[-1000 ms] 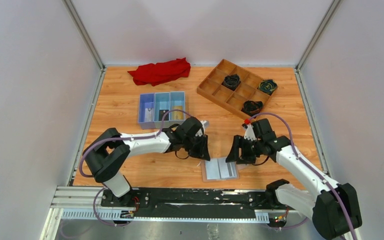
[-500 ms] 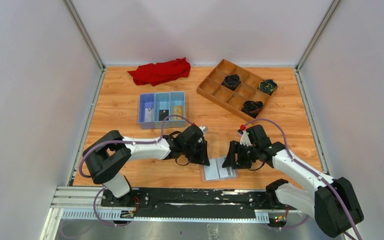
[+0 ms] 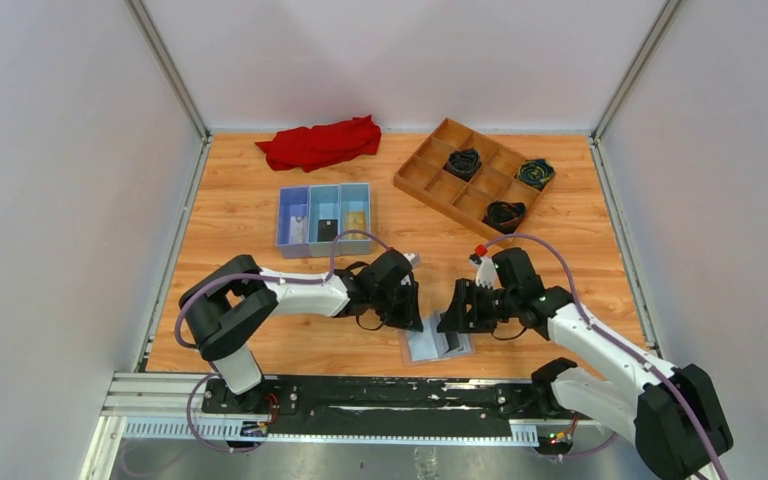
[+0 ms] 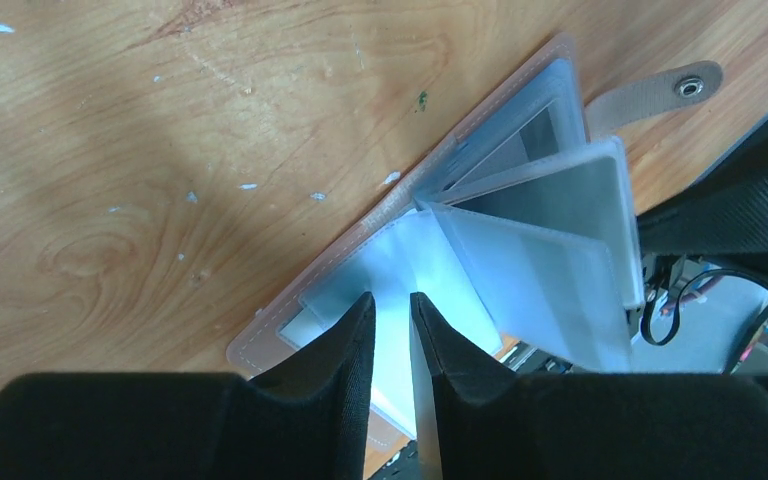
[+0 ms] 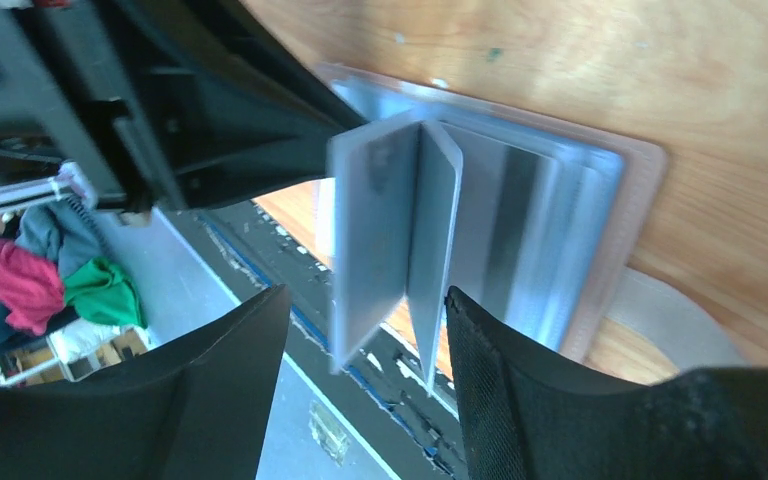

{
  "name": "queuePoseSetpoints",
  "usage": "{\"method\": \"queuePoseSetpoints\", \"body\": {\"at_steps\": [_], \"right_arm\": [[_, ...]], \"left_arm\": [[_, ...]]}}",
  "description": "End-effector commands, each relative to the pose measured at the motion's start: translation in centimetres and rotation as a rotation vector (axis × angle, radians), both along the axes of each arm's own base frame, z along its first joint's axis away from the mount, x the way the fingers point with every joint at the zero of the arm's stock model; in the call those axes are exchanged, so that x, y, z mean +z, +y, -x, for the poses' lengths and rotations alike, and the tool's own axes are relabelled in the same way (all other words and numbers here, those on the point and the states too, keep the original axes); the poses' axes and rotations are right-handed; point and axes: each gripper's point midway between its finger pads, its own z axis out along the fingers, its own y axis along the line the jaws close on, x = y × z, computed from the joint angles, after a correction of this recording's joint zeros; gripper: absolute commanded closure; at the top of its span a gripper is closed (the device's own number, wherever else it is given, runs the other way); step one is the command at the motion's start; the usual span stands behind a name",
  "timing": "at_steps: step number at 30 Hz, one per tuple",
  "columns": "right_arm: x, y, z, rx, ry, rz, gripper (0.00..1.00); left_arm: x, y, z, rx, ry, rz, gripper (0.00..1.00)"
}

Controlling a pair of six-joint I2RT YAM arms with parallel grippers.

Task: Take the credit cards out of the card holder
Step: Remove the credit card from the card holder.

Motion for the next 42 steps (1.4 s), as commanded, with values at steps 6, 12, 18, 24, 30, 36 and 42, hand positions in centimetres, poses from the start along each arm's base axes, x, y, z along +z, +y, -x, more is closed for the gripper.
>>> {"method": "queuePoseSetpoints", "body": {"at_steps": [6, 12, 18, 24, 30, 36, 42], "right_arm": [[1.5, 2.1, 0.7, 0.093, -0.024, -0.106, 0.37], [1.6, 2.6, 1.0, 0.112, -0.021, -0.123, 0.38], [2.3, 3.8, 1.7, 0.180, -0.041, -0.151, 0.37], [1.2, 4.8, 2.4, 0.223, -0.014, -0.125, 0.37], [0.1, 4.7, 2.0, 0.199, -0.004, -0.082, 0.37], [-0.4, 4.3, 1.2, 0.162, -0.022, -0.039, 0.37], [-1.1, 3.0, 0.2, 0.052, -0.031, 0.021, 0.52]], "left_arm": [[1.7, 0.0, -0.2, -0.018, -0.047, 0.010, 0.75], [4.4, 1.5, -1.2, -0.004, -0.099, -0.017, 0.75], [4.8, 5.3, -2.8, 0.063, -0.119, -0.052, 0.75], [5.6, 7.5, -3.5, 0.125, -0.138, -0.040, 0.75], [6.3, 7.2, -3.3, 0.127, -0.136, -0.001, 0.75], [6.8, 5.2, -2.6, 0.089, -0.089, 0.108, 0.75], [6.9, 2.8, 0.0, -0.039, 0.008, 0.210, 0.74]]}}
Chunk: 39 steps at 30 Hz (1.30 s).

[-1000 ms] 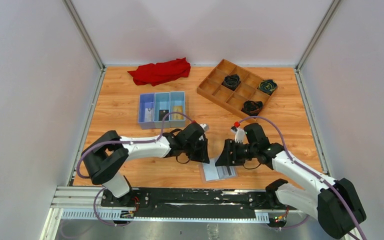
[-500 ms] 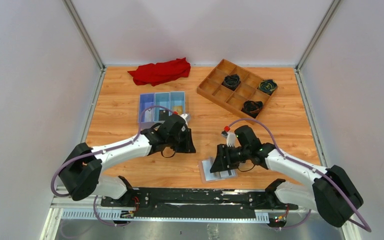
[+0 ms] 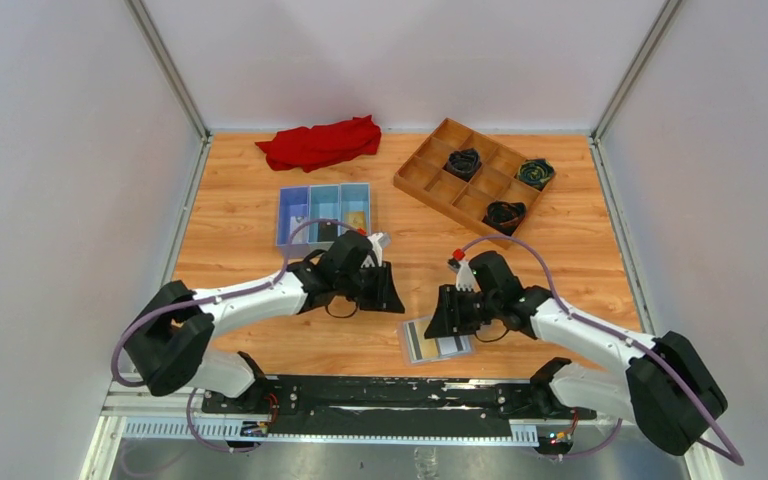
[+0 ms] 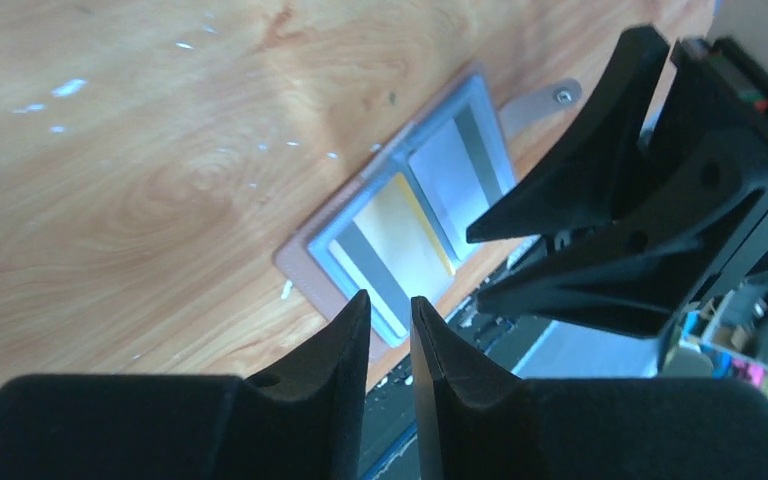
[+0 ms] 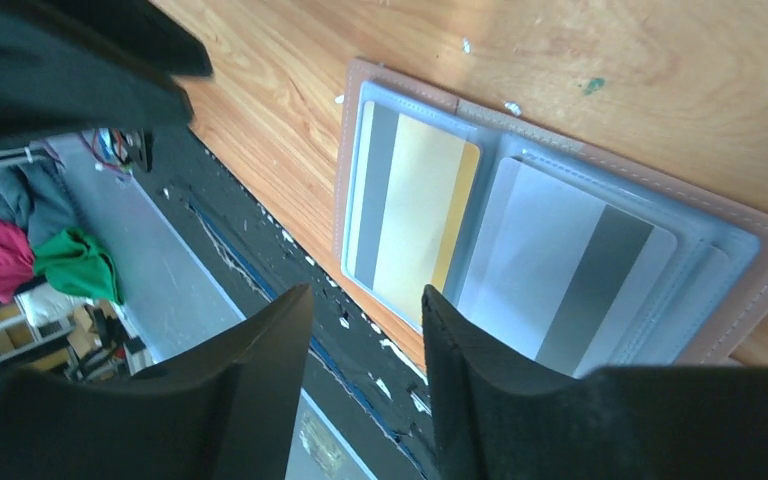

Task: Take the credit cards out of the card holder
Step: Remove the credit card from the card holder.

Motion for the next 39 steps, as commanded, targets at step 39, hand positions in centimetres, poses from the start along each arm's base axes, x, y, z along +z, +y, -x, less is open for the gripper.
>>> {"method": "queuePoseSetpoints", "body": {"at_steps": [39], "right_arm": [[-3.9, -1.8, -1.5, -0.214, 0.106, -0.020, 0.74]], "left_arm": [[-7.8, -1.8, 3.5, -0.172, 0.145, -0.110, 0.77]]}}
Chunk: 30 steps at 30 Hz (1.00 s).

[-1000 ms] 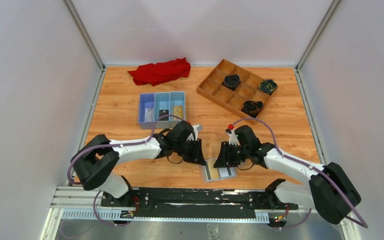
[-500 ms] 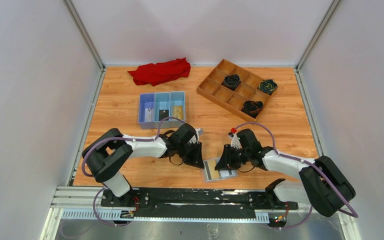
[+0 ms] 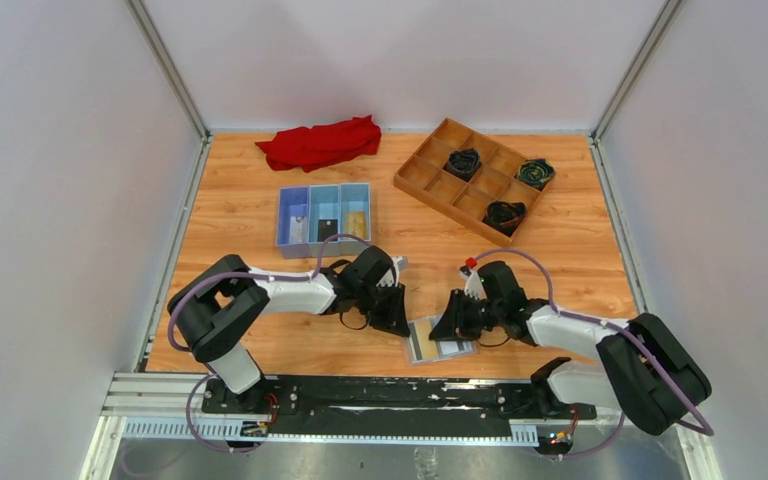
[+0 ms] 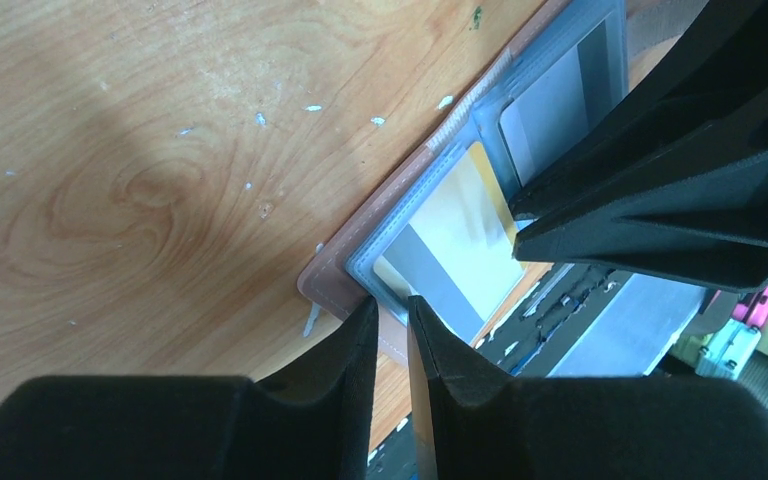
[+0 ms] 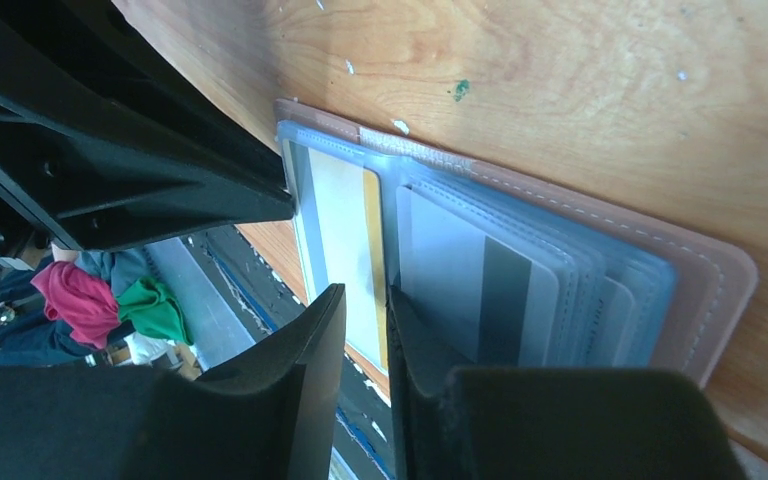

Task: Take the credit cards out of the card holder
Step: Remove the credit card from the card holder.

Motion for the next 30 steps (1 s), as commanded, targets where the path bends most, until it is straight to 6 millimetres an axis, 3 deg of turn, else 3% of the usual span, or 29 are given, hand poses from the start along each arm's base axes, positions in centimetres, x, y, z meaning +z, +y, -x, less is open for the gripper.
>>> {"method": "queuePoseSetpoints", "body": {"at_steps": [1, 8, 18, 30], "right_arm": [[-0.3, -1.5, -0.6, -0.048, -0.025, 0.086, 0.74], [1.4, -2.3, -1.1, -0.065, -0.100, 0.121, 0.73], [0.2, -2.3, -1.3, -0.079, -0.079, 0.131, 0.73], [-0.4, -2.3, -1.1, -0.085, -0.064, 0.121, 0.72]], "left_arm": [[-0.5, 0.0, 0.3, -0.027, -0.012, -0.015, 0.77], [3.1, -1.3, 0.3, -0.034, -0.086, 0.063, 0.75], [-0.7, -1.3, 0.3, -0.040, -0.045, -0.034, 0.76], [-1.1, -2.6, 0.1, -0.061, -0.051, -0.039, 0.76]]}}
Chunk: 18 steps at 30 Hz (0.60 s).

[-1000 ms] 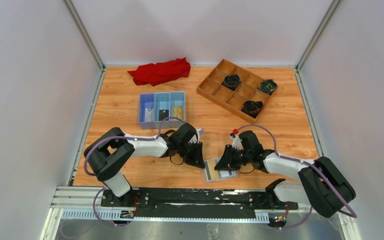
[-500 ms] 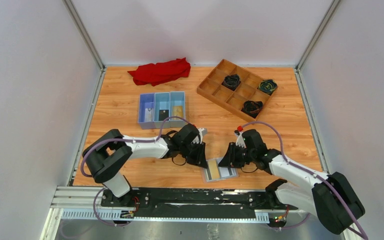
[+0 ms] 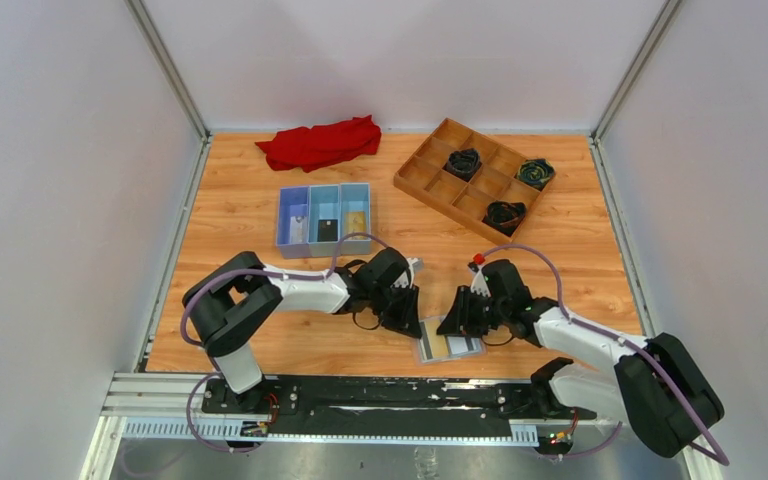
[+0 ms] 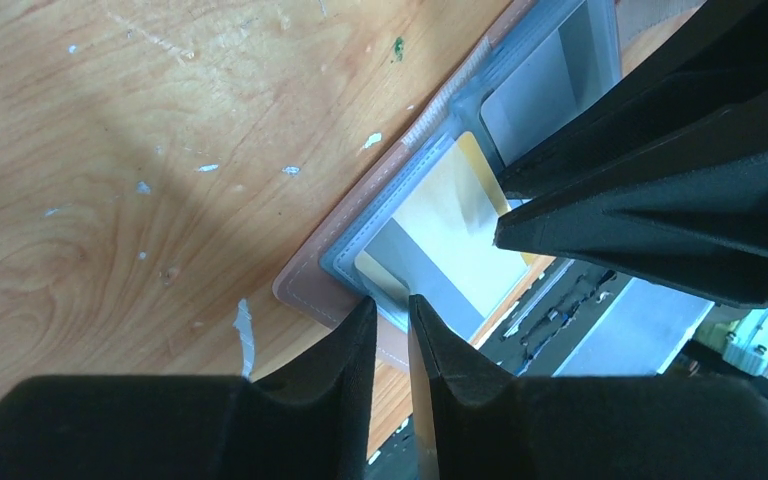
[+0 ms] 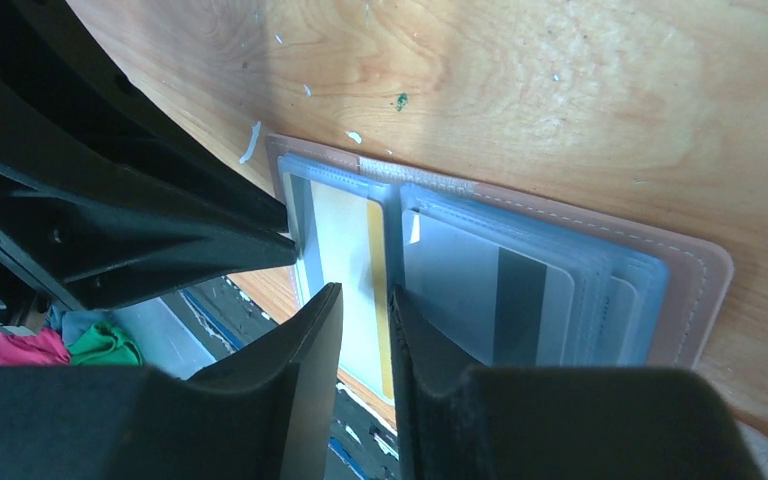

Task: Take the credit cards out of the card holder
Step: Remove the credit card from the card holder.

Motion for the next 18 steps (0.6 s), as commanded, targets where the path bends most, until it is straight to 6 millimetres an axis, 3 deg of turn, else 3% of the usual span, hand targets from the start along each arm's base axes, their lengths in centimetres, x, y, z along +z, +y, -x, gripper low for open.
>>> {"method": "queuePoseSetpoints", "body": {"at_steps": [1, 10, 18], "right_arm": [[-0.8, -0.6, 0.1, -0.020, 0.007, 0.008, 0.72], [-1.1, -1.9, 0.6, -0.055, 0.012, 0.027, 0.65], [0.0, -2.4, 0.7, -0.034, -0.020, 0.057, 0.66]], "left_arm": [[-1.3, -0.1, -0.1, -0.012, -0.021, -0.041, 0.76], [-2.1, 0.2, 0.0, -0.021, -0.015, -0.059, 0.76], [-3.2, 0.5, 0.1, -0.023, -0.001, -0.085, 0.77]]}}
